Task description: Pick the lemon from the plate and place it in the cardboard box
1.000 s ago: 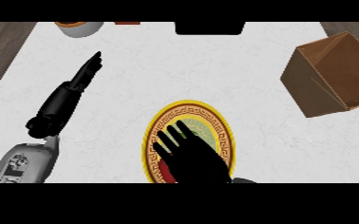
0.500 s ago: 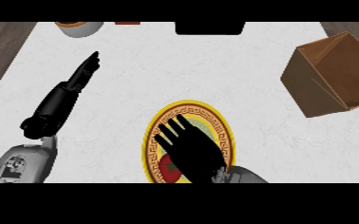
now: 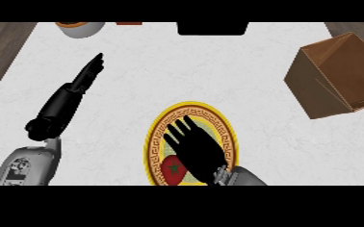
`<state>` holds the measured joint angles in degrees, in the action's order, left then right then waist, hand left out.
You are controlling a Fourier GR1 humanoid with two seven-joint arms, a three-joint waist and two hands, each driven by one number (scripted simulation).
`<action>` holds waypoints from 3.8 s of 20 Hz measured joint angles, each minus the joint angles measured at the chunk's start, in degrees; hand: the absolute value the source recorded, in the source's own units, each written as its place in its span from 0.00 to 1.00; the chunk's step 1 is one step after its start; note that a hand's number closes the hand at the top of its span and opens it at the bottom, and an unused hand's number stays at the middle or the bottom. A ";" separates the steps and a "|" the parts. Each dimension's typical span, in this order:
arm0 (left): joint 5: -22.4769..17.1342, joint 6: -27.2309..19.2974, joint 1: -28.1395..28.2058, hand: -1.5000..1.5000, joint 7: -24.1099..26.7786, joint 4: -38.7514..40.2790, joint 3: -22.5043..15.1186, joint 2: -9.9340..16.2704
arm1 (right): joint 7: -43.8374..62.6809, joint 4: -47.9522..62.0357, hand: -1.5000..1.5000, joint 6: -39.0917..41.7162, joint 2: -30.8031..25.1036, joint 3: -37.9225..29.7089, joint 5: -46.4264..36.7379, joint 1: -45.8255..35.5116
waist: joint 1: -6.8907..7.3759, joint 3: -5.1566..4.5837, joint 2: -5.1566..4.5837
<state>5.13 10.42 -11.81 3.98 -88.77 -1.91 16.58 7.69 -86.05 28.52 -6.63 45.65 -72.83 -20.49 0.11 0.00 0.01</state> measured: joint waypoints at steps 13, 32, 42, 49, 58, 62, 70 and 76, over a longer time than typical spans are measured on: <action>1.90 1.59 0.04 0.50 -0.07 -0.48 2.01 -1.69 | -10.73 9.48 1.00 -7.03 2.50 -3.37 -4.75 -1.21 | 0.11 0.00 0.03; 1.71 3.55 -1.20 0.50 -0.19 -0.72 2.43 -2.15 | 6.49 29.27 1.00 -25.11 6.48 -36.18 4.28 -18.18 | 1.92 0.07 -0.87; 2.39 2.99 -0.48 0.50 -0.84 -0.77 2.95 -2.74 | 15.02 32.10 1.00 -32.16 5.29 -41.53 0.22 -32.13 | 0.57 -0.01 -0.11; 2.13 3.23 -0.73 0.50 -1.33 -0.82 3.45 -2.70 | 26.10 27.33 1.00 -37.08 1.73 -49.32 -0.26 -35.00 | -0.07 -0.01 0.07; 1.97 4.08 -0.65 0.50 -0.82 -0.67 4.50 -2.12 | 26.89 26.98 1.00 -39.49 -8.10 -58.13 2.91 -33.09 | 0.05 -0.01 -0.05; 2.64 3.76 0.04 0.50 -1.09 -1.82 3.85 -2.78 | 24.20 31.46 1.00 -36.61 -13.66 -60.23 3.92 -32.65 | 0.22 0.00 -0.11; 3.23 3.63 -0.05 0.50 0.34 -0.47 3.81 -3.30 | 18.67 39.28 1.00 -23.22 -20.41 -64.38 10.41 -29.94 | 0.08 -0.01 -0.13; 4.00 3.17 0.10 0.50 0.38 -0.55 3.50 -3.94 | 14.19 45.65 0.00 -15.03 -25.40 -65.82 13.13 -28.18 | 0.24 0.02 -0.18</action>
<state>9.13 13.59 -11.71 4.36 -89.32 1.59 12.64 21.88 -40.40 13.49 -32.03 -20.16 -59.70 -48.66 0.35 0.02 -0.17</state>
